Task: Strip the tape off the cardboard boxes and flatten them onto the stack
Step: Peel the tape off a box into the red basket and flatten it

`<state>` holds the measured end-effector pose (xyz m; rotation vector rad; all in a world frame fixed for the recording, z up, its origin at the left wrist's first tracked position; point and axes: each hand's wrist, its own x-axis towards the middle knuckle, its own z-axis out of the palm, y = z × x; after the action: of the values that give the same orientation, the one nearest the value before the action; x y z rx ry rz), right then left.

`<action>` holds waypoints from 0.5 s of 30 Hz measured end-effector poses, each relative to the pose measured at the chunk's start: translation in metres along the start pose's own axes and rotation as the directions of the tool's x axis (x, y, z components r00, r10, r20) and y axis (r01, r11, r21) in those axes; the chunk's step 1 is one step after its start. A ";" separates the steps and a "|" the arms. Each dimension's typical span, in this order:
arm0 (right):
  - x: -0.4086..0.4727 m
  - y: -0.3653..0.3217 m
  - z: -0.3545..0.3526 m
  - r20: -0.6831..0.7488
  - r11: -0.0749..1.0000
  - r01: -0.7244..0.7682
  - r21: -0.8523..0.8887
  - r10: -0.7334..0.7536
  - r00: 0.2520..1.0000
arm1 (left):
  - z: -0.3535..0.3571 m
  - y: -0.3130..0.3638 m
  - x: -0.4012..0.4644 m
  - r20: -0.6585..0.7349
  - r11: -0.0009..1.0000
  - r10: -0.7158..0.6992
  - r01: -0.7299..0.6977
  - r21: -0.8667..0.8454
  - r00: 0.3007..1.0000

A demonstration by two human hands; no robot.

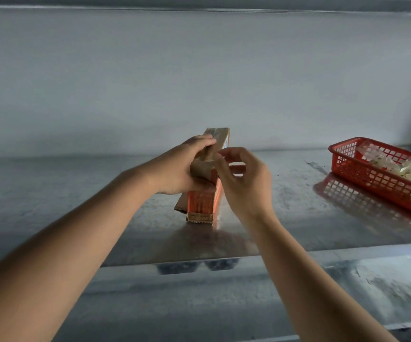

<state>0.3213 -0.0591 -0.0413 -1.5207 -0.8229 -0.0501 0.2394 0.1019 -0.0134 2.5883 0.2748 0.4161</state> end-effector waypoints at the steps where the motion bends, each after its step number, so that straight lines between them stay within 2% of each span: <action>1: 0.005 -0.003 -0.002 0.015 0.995 0.041 -0.086 -0.040 0.999 | 0.001 0.001 -0.001 -0.023 0.999 0.022 -0.021 0.030 1.000; 3: 0.016 -0.011 -0.005 0.095 0.942 0.182 -0.281 -0.162 0.982 | 0.000 0.001 -0.001 -0.051 0.993 0.072 -0.067 0.093 0.996; 5: 0.026 -0.020 -0.005 0.260 0.858 0.309 -0.410 -0.215 0.941 | -0.002 0.003 -0.002 -0.072 0.980 0.076 -0.062 0.188 0.994; 9: 0.050 -0.039 -0.016 0.537 0.714 0.443 -0.542 -0.111 0.836 | 0.000 0.001 -0.006 -0.183 0.954 0.050 0.008 0.299 0.982; 12: 0.065 -0.050 -0.024 0.632 0.714 0.448 -0.537 -0.011 0.775 | 0.005 0.000 -0.009 -0.257 0.956 0.082 -0.004 0.292 0.963; 15: 0.069 -0.050 -0.024 0.644 0.763 0.422 -0.491 -0.009 0.765 | 0.007 -0.001 -0.012 -0.287 0.959 0.094 -0.010 0.283 0.953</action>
<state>0.3566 -0.0540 0.0395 -2.0884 -1.6484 -0.0024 0.2309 0.0963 -0.0226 2.8069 0.3940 0.8460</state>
